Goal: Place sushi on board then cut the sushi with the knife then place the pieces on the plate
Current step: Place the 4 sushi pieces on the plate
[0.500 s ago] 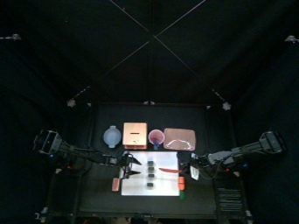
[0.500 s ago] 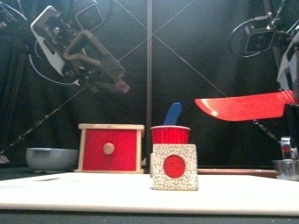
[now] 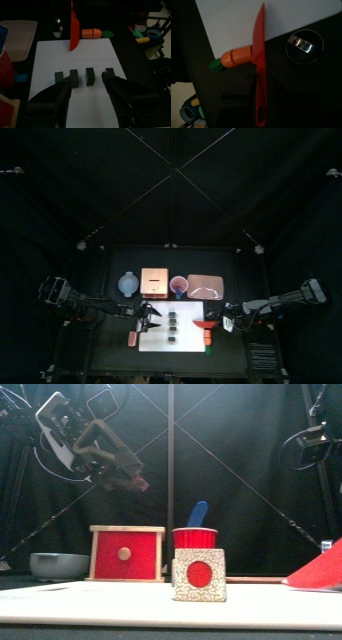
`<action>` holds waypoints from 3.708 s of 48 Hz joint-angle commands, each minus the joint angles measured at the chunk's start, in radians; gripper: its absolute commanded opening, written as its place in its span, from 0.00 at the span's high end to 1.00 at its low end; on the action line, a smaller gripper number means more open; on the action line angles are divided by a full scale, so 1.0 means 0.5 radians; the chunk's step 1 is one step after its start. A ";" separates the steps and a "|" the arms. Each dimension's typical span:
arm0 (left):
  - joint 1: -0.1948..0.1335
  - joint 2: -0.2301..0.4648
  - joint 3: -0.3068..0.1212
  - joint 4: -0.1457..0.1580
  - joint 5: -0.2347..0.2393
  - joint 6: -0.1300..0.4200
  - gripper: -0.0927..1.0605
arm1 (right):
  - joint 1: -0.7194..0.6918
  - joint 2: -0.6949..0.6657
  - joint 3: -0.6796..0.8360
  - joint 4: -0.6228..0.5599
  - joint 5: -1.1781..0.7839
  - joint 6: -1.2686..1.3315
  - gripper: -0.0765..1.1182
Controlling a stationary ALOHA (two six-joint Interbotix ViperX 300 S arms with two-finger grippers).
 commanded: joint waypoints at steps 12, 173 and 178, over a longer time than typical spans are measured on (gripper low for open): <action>0.034 0.000 -0.012 -0.003 -0.018 -0.003 0.18 | -0.061 -0.025 -0.196 -0.144 -0.055 -0.009 0.31; 0.178 0.129 0.153 -0.175 0.031 -0.009 0.19 | -0.365 1.034 -0.795 -0.847 -0.417 -0.009 0.45; 0.178 0.129 0.150 -0.175 0.034 -0.009 0.19 | -0.488 1.000 -0.727 -0.862 -0.414 -0.012 0.45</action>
